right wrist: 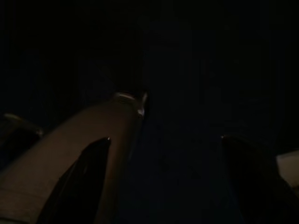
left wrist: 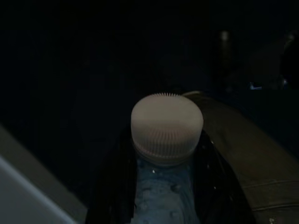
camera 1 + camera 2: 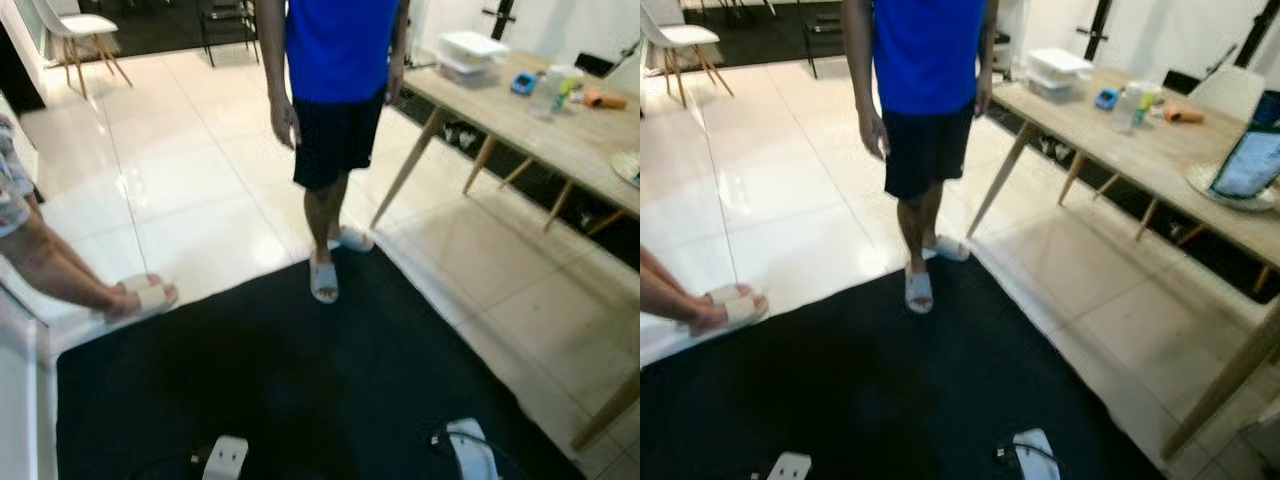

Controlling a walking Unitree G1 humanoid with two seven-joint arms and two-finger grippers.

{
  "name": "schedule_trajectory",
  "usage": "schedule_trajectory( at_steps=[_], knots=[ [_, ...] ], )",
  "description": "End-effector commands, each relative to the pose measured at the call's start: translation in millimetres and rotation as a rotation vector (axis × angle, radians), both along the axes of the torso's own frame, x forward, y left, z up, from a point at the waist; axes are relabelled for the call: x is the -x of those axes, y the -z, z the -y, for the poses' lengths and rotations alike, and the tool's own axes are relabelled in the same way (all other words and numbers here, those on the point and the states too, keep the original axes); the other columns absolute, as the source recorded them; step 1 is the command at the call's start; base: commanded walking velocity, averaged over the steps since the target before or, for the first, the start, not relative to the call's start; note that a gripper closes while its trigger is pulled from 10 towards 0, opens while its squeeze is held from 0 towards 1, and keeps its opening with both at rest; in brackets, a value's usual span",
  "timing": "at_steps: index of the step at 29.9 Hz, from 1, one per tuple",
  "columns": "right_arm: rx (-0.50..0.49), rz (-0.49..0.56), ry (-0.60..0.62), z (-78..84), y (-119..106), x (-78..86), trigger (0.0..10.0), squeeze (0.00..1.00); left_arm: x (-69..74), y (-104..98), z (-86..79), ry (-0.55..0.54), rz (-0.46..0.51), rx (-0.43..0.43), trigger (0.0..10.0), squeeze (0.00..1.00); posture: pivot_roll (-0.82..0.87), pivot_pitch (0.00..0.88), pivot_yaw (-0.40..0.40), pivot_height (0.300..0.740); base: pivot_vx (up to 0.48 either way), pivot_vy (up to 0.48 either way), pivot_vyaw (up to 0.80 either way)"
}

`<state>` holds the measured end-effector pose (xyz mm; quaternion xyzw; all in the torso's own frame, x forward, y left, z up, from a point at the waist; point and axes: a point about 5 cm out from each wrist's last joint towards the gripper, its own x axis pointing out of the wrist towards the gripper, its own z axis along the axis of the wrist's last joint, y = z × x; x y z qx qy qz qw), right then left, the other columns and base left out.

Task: Restocking fridge

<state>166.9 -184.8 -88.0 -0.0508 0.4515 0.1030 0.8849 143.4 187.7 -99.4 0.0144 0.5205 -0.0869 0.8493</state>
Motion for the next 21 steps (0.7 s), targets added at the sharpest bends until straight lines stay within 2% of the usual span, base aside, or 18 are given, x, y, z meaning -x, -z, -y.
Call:
schedule_trajectory(
  at_steps=[1, 21],
  knots=[
    [0.010, -0.050, -0.003, 2.2, 5.0, 10.8, 10.0, 0.00, 6.4, 3.2, 9.3, 0.018, -0.025, 0.033, 10.0, 0.00, -0.10, 0.112, -0.019, 0.740, 0.480, 0.000, 0.00],
    [0.010, -0.055, -0.005, 1.3, 5.6, 11.9, 10.0, 0.00, 8.2, 3.9, 11.2, 0.019, -0.029, 0.039, 10.0, 0.00, -0.09, 0.116, -0.021, 0.740, 0.480, 0.000, 0.00]
  ],
)
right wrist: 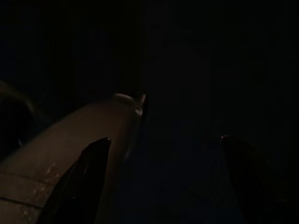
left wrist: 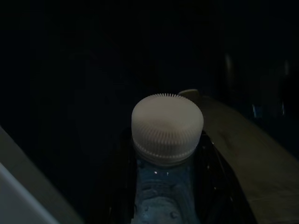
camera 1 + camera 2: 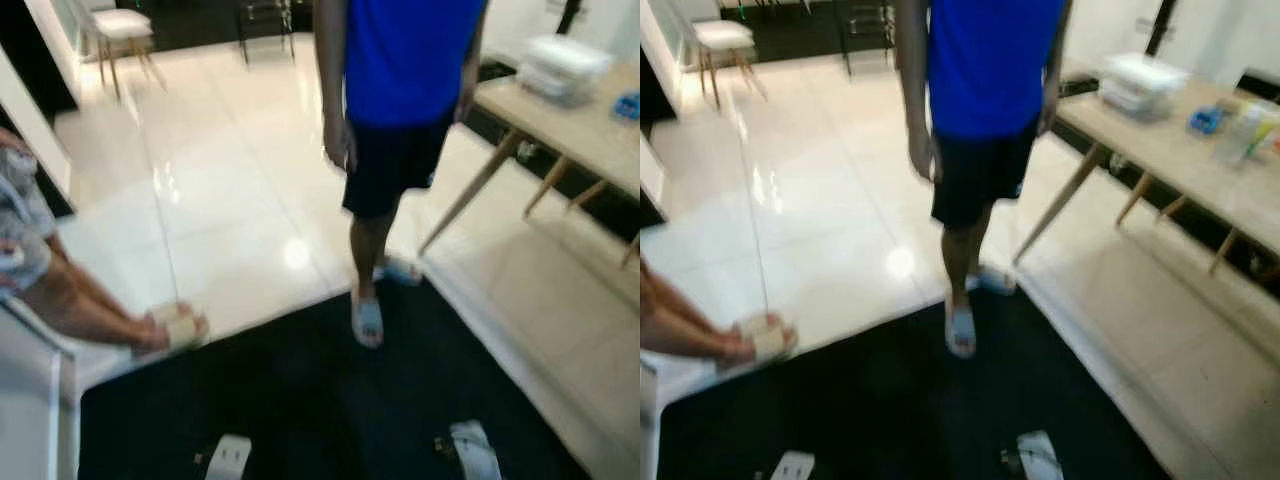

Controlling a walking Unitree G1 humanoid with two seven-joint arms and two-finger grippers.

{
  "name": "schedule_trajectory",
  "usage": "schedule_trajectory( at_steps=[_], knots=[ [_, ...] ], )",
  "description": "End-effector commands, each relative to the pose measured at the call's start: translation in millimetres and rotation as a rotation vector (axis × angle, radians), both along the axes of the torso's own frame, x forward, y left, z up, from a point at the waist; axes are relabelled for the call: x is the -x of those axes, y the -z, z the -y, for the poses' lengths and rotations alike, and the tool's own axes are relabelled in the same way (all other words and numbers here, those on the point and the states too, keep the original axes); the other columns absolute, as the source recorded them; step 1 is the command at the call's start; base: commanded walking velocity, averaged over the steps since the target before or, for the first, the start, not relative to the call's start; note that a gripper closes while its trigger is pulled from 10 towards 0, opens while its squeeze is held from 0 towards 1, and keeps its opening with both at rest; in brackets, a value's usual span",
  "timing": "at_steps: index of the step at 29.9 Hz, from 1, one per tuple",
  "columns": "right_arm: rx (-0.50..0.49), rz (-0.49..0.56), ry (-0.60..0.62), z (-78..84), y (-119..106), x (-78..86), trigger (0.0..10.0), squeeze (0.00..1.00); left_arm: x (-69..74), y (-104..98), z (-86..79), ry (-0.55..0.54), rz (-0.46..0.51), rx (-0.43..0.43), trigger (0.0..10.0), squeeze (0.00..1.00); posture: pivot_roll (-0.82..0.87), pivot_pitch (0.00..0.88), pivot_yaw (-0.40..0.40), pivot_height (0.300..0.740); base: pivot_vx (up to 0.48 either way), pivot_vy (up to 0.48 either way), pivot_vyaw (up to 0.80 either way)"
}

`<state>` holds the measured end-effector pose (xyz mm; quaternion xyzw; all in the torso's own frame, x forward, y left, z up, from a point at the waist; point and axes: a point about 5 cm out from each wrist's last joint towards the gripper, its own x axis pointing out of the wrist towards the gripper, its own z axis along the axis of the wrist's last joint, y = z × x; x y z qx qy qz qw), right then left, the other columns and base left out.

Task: Restocking fridge

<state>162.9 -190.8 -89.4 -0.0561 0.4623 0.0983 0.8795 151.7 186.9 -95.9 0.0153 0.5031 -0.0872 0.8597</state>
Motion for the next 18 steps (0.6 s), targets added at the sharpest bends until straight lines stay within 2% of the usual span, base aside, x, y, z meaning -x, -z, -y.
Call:
schedule_trajectory(
  at_steps=[1, 18],
  knots=[
    [-0.006, -0.032, -0.008, -4.7, 4.2, 7.8, 10.0, 0.00, 16.6, 7.4, 10.4, 0.020, -0.069, 0.036, 10.0, 0.00, -0.09, 0.116, -0.021, 0.740, 0.480, 0.000, 0.00],
    [0.001, -0.036, -0.011, -3.9, 4.5, 8.8, 10.0, 0.00, 14.9, 6.8, 10.2, 0.027, -0.065, 0.034, 10.0, 0.00, -0.09, 0.106, -0.021, 0.740, 0.480, 0.000, 0.00]
  ],
)
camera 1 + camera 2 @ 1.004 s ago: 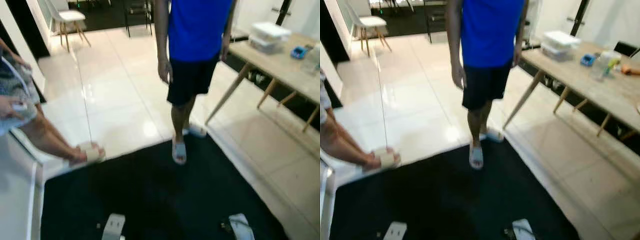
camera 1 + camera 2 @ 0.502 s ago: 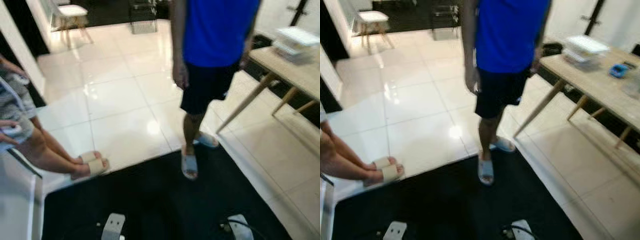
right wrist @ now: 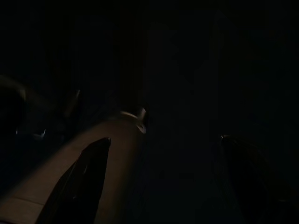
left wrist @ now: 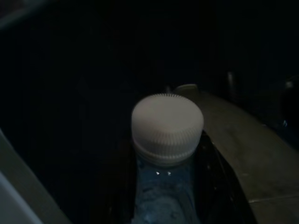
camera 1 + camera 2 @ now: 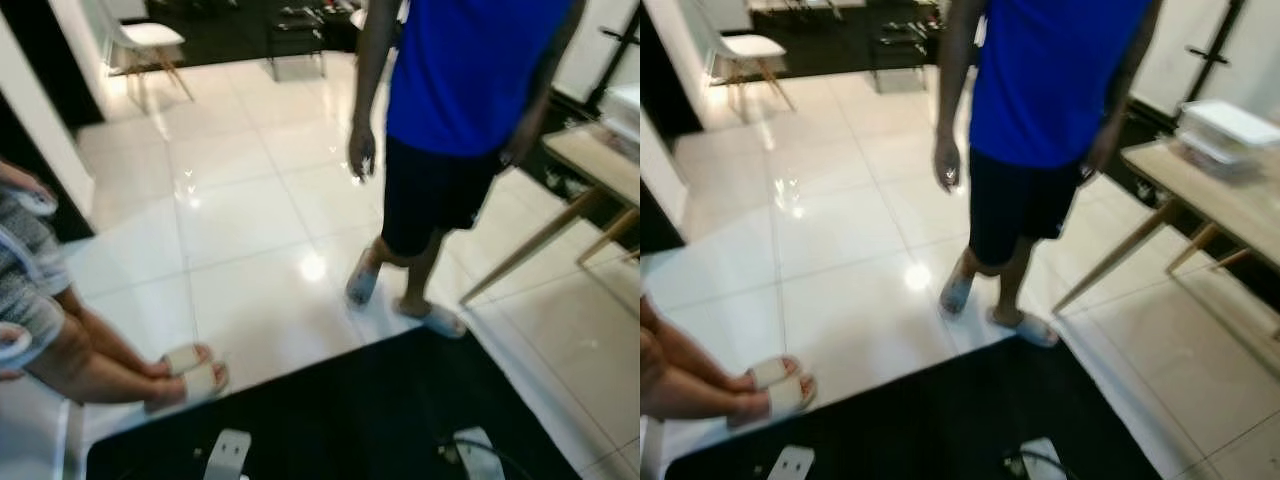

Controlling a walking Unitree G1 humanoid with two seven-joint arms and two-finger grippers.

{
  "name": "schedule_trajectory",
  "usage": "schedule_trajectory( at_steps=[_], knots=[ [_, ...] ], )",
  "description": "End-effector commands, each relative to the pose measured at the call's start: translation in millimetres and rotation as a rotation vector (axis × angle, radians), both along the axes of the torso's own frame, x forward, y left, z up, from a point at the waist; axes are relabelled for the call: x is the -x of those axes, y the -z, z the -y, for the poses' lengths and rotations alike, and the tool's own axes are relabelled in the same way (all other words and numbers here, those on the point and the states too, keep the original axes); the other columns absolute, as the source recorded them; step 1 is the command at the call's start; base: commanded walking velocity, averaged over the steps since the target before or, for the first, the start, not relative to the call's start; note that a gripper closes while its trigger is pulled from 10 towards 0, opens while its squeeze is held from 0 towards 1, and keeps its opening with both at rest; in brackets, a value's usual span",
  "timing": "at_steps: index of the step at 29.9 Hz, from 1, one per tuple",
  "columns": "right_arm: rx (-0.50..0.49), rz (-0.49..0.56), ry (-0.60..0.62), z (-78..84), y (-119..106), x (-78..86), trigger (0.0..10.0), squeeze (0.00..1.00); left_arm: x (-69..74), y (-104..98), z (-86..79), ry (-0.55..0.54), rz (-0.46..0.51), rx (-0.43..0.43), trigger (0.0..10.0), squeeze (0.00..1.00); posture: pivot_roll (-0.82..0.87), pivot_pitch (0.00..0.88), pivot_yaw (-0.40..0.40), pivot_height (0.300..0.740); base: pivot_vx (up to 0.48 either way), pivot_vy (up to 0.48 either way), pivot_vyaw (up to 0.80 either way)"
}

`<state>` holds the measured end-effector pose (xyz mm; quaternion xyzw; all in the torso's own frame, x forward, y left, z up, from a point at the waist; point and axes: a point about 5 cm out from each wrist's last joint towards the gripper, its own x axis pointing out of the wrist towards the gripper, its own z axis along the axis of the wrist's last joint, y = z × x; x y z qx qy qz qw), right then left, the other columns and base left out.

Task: Restocking fridge

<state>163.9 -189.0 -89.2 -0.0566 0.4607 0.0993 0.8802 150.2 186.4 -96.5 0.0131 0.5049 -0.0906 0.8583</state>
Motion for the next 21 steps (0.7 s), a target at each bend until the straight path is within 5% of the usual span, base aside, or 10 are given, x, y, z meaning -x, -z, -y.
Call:
schedule_trajectory(
  at_steps=[1, 11, 21],
  knots=[
    [0.002, -0.039, -0.008, -2.0, 4.7, 9.8, 10.0, 0.00, 13.4, 6.2, 9.8, 0.023, -0.060, 0.027, 10.0, 0.00, -0.09, 0.106, -0.021, 0.740, 0.480, 0.000, 0.00],
    [0.015, -0.059, -0.003, -1.1, 5.9, 11.8, 10.0, 0.00, 12.5, 6.1, 6.7, 0.002, -0.053, -0.007, 10.0, 0.00, -0.09, 0.109, -0.021, 0.740, 0.144, 0.000, 0.00],
    [0.023, -0.087, -0.001, -0.6, 7.7, 14.9, 10.0, 0.00, 13.6, 6.5, 6.8, -0.005, -0.056, -0.003, 10.0, 0.00, -0.09, 0.111, -0.022, 0.740, 0.000, 0.000, -0.77]
  ],
)
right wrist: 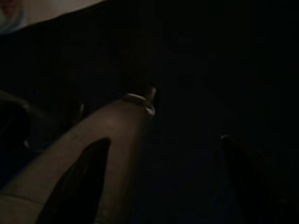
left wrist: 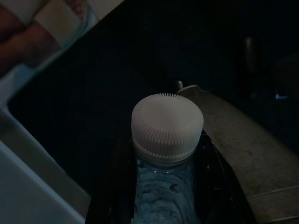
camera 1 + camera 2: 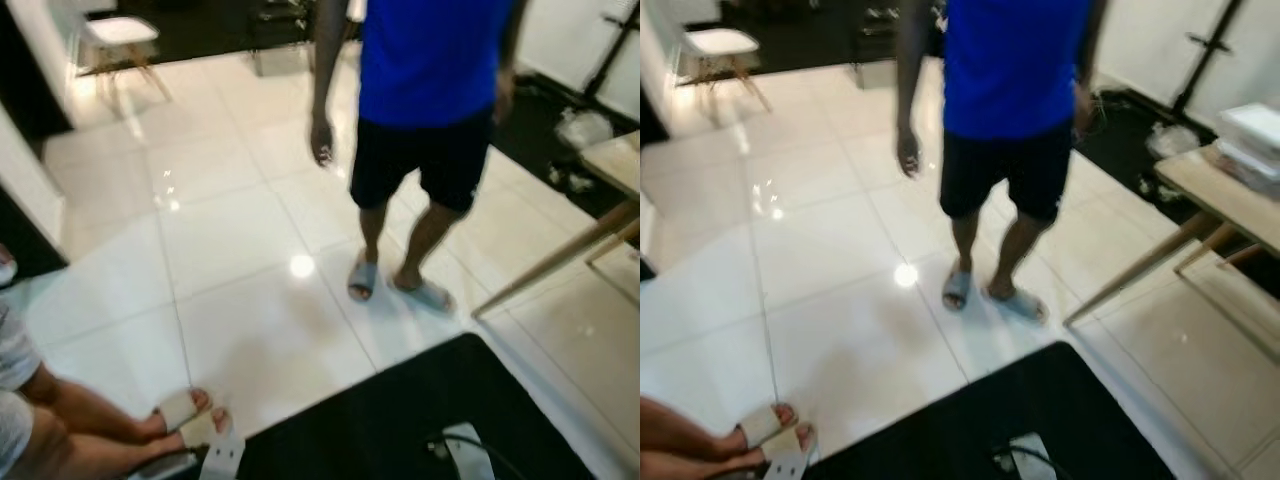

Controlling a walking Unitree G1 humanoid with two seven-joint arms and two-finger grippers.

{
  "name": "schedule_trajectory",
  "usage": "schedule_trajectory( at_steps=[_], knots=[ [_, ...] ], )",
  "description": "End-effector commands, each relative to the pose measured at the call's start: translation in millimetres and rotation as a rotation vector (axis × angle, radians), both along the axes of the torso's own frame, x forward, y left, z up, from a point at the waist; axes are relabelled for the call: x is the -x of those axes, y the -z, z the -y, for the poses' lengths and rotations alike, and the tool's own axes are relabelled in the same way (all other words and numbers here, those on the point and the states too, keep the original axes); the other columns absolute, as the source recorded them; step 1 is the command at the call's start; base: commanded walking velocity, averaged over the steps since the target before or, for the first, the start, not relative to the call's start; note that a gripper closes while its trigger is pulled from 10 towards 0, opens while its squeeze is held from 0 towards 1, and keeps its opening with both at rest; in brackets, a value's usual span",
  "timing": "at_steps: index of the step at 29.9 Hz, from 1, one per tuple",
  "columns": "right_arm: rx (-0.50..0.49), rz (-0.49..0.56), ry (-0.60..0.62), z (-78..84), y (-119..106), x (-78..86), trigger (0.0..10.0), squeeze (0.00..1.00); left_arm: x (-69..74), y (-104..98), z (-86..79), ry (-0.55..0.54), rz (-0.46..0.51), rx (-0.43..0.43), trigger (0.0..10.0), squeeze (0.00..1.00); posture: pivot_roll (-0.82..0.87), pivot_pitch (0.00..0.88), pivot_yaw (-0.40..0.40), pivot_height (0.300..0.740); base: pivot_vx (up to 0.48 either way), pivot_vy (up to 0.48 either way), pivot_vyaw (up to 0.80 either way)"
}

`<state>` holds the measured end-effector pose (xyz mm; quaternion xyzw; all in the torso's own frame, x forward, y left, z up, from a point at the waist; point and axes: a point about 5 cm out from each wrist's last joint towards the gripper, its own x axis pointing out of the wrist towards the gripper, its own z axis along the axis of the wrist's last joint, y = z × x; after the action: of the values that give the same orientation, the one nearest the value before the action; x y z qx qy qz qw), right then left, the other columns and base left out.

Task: Restocking fridge

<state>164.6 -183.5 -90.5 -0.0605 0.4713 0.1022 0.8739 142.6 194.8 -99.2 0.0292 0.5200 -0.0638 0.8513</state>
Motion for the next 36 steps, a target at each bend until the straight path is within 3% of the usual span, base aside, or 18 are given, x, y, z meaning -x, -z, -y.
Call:
schedule_trajectory(
  at_steps=[1, 36],
  knots=[
    [0.017, -0.063, 0.008, 4.9, 6.4, 15.6, 10.0, 0.00, 6.0, 3.8, 15.1, 0.023, -0.026, 0.055, 10.0, 0.00, -0.09, 0.111, -0.022, 0.740, 0.000, 0.000, -0.77],
    [0.024, -0.091, 0.028, 6.1, 8.0, 18.4, 10.0, 0.00, 7.6, 4.3, 14.6, 0.038, -0.026, 0.039, 10.0, 0.00, -0.09, 0.110, -0.021, 0.740, 0.000, 0.000, -0.77]
  ],
)
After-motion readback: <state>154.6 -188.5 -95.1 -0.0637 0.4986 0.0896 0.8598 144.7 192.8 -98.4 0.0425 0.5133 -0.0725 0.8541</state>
